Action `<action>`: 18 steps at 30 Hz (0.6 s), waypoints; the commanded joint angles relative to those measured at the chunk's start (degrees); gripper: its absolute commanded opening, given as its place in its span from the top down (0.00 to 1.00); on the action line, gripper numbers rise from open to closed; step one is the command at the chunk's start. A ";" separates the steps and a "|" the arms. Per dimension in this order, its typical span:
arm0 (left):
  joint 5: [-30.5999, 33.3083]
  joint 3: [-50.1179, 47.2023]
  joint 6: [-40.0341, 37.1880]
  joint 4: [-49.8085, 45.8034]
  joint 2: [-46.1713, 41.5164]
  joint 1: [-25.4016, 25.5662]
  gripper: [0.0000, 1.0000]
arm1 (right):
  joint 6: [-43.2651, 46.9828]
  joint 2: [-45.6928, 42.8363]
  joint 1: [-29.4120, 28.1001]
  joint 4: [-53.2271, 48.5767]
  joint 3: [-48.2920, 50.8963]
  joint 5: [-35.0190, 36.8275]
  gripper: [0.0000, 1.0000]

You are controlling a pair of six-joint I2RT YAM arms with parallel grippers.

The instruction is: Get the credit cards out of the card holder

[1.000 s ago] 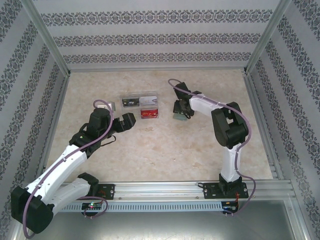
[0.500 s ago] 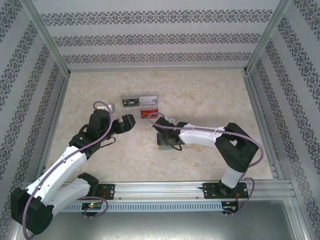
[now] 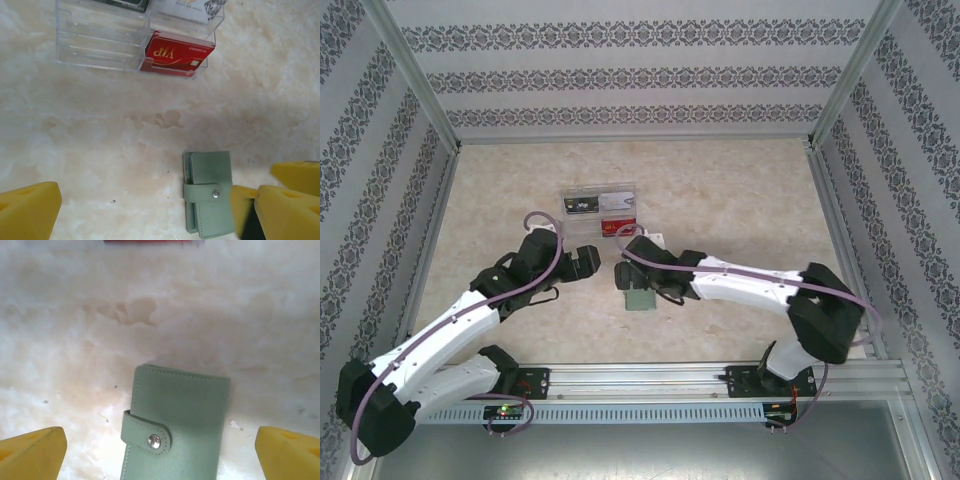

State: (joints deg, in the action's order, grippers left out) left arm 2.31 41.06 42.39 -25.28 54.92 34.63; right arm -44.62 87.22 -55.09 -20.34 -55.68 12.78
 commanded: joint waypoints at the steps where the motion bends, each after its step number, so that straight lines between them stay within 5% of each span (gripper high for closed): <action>1: 7.66 3.48 4.01 -5.35 3.37 6.36 0.01 | 7.06 -8.93 2.52 2.38 6.88 1.61 0.02; 9: 13.67 10.74 9.64 -9.99 17.26 18.01 0.16 | 11.84 -29.50 7.72 7.21 20.82 1.85 0.02; 18: 14.60 20.03 11.32 -14.10 32.75 23.84 0.41 | 9.82 -40.93 14.52 11.87 31.15 -2.13 0.02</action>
State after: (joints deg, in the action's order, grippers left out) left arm 14.94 57.58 51.94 -34.68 83.72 57.10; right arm -34.26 48.73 -42.59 -12.19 -27.49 12.82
